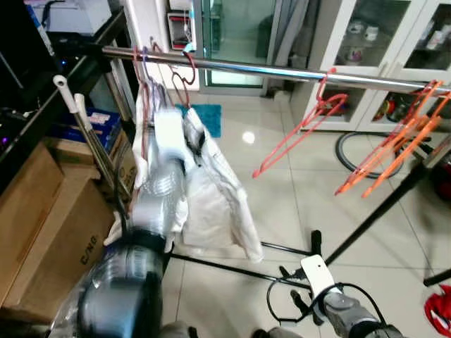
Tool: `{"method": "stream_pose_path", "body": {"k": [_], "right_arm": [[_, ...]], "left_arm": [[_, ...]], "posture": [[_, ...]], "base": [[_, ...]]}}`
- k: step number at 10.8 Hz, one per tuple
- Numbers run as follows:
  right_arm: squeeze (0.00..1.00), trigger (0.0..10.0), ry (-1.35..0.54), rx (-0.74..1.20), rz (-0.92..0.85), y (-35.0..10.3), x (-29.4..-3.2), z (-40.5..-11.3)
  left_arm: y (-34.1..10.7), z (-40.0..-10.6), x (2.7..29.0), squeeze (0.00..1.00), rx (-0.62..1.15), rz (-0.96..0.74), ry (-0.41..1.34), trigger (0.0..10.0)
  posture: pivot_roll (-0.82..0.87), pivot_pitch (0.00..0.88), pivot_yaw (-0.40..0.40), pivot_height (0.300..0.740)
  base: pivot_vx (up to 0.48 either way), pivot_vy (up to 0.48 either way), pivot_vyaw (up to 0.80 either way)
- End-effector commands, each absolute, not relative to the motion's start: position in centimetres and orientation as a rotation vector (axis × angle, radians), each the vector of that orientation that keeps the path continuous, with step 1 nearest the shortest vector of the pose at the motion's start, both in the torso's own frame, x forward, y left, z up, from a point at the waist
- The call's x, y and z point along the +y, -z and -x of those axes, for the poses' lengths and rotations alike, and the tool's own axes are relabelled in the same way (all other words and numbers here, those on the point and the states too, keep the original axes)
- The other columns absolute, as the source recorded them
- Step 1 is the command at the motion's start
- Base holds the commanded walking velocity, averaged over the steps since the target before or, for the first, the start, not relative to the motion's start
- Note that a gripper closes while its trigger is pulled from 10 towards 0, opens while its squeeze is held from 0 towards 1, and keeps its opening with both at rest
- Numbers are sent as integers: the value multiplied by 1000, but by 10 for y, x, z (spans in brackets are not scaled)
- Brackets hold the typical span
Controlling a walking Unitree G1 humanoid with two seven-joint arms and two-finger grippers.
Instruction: Hang hanger
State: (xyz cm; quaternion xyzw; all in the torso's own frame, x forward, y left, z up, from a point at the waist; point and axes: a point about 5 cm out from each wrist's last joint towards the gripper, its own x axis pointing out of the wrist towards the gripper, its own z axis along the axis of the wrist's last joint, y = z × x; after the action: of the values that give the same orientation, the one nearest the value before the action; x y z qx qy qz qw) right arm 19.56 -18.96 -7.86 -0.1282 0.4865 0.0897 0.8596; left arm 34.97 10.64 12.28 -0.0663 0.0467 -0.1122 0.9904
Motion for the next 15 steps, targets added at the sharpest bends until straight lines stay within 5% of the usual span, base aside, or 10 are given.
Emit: {"method": "stream_pose_path", "body": {"k": [1,4,7,15], "right_arm": [[0,10000,-172,988,255,76,-191,-199],[0,10000,-199,805,197,50,-184,-241],[0,10000,-203,574,71,21,-173,-272],[0,10000,-214,478,71,1,-168,-292]], "left_arm": [[-122,-340,94,0,82,62,324,10000],[-74,-294,101,0,215,-26,385,10000],[-32,-262,140,0,288,2,236,10000],[-40,-285,132,0,237,-7,250,10000]], "posture": [[-45,0,-6,740],[-29,0,-8,740],[-19,0,-4,740],[-35,0,-3,740]], "base": [[0,0,0],[0,0,0],[0,0,0],[0,0,0]]}}
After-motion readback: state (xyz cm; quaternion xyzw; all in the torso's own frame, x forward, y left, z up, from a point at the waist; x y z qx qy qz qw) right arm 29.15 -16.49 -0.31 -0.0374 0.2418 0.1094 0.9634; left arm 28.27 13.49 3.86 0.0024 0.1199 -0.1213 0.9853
